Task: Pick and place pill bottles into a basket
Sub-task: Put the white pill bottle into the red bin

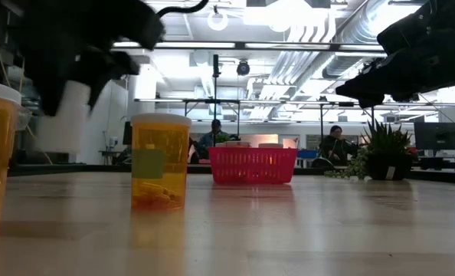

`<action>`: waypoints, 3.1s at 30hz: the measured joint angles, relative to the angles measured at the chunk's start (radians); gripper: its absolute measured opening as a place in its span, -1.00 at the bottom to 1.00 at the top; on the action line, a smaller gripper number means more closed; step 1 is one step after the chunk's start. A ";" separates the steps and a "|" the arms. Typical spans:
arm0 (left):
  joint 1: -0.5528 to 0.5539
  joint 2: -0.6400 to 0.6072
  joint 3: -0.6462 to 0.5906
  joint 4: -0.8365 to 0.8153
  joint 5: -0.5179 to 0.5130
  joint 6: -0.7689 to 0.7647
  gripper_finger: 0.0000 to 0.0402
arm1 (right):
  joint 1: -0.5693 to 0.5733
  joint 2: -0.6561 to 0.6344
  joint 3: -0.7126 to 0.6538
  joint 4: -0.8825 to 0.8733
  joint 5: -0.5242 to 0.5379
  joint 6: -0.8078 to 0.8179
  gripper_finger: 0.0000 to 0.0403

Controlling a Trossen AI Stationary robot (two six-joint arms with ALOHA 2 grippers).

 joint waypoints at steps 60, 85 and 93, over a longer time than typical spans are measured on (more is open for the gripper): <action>0.628 0.110 0.222 0.573 0.067 0.713 0.06 | 0.000 -0.002 0.000 -0.025 0.000 0.002 -0.31; 0.649 0.214 0.220 0.595 0.085 0.781 0.06 | 0.000 0.000 0.000 -0.039 0.005 0.024 -0.31; 0.648 0.225 0.222 0.580 0.076 0.793 0.06 | 0.000 0.000 0.000 -0.054 0.025 0.022 -0.31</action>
